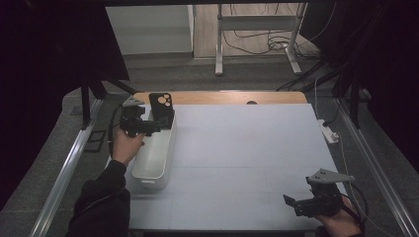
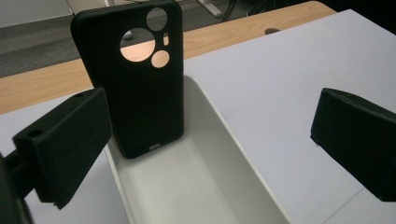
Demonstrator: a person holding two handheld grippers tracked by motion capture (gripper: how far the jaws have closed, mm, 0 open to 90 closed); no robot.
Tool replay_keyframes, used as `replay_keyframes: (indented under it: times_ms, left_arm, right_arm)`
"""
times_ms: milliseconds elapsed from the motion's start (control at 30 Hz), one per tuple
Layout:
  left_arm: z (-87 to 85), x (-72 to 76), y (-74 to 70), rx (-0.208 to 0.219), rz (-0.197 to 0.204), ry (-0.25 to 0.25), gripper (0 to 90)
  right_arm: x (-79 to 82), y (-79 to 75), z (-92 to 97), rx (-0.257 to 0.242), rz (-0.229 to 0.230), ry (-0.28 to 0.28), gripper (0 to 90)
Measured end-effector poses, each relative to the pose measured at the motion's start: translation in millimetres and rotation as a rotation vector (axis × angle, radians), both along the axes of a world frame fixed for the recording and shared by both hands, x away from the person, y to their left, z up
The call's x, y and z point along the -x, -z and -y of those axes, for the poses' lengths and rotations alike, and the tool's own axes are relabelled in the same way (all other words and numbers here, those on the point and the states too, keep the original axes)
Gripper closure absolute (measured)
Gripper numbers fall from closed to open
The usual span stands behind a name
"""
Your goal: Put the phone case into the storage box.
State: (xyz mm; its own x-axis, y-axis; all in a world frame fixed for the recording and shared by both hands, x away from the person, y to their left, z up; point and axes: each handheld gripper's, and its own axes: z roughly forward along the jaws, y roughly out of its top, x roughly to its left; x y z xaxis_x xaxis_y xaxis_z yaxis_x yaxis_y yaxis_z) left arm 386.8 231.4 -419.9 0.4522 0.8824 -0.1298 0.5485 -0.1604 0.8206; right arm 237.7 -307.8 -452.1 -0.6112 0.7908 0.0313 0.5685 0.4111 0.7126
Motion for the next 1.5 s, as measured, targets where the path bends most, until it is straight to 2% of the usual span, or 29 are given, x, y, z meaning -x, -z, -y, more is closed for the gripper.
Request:
replay_keyframes:
  times_ms: [500, 967, 1500]
  left_arm:
    - [0.0, 14.8, 2.4, 0.026, 0.017, 0.016, 0.0]
    - [3.1, 28.8, 7.6, 0.023, 0.037, 0.054, 0.0]
    - [1.6, 42.2, 11.4, 0.025, 0.027, 0.056, 0.0]
  right_arm:
    - [0.2, -0.2, -0.2, 0.001, 0.001, 0.0, 0.0]
    - [0.6, -0.2, -0.7, 0.004, 0.002, -0.001, 0.0]
    - [0.9, -0.3, -0.9, 0.004, 0.003, -0.001, 0.0]
